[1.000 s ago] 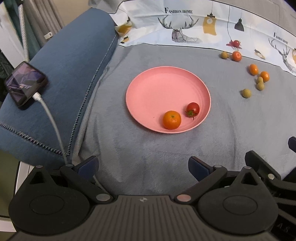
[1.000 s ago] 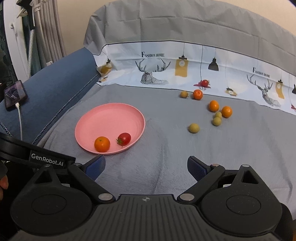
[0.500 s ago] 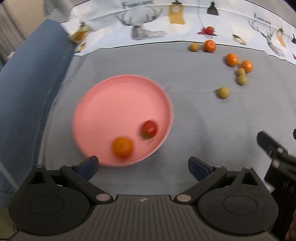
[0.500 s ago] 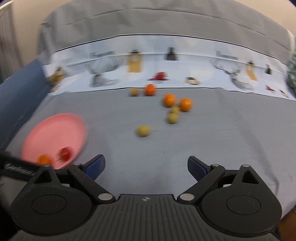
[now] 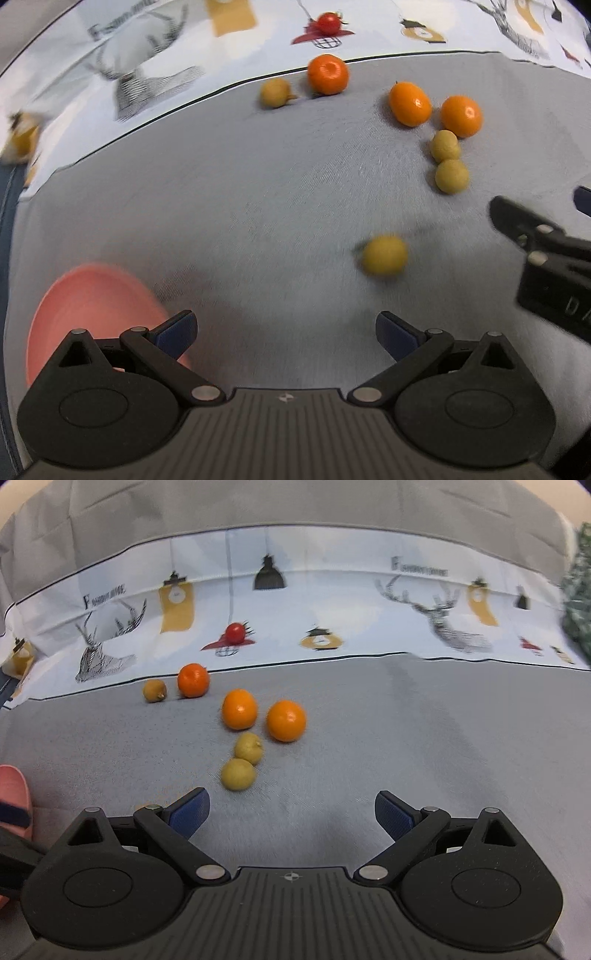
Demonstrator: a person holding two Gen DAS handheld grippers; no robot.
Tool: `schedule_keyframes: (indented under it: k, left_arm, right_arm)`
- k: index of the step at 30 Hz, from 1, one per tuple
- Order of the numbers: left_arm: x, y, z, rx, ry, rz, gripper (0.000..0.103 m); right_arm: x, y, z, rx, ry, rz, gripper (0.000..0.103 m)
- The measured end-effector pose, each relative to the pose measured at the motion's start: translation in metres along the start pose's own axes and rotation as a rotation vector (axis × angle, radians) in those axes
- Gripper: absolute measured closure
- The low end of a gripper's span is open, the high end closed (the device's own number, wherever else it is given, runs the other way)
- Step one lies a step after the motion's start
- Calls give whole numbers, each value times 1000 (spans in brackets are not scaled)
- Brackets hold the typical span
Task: Organize fruits
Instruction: 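Grasp a yellow-green fruit with the left gripper while the right grasps another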
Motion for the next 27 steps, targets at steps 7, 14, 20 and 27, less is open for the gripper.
schedule_keyframes:
  k: [7, 14, 20, 27]
  left_arm:
    - [11, -17, -20, 16, -34, 73, 0]
    - [22, -16, -23, 41, -34, 134, 9]
    - [29, -11, -29, 51, 3, 185, 37]
    - [37, 8, -28, 90, -33, 157, 75]
  right_arm:
    - [-17, -46, -8, -30, 26, -82, 15]
    - [7, -40, 3, 28, 9, 40, 75]
    - [38, -30, 21, 7, -50, 107, 75]
    - [31, -20, 21, 23, -31, 99, 75]
Point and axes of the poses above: each gripper's, at about its wrist camera, not at the fingertips, and y roughly against the way its jaws point, x to its right, z to its underside, the point moved 7 cm from there along -y, roughly the way its jaws point, and after that the axes turned 10 degrees about y, right-handed, at the moved point
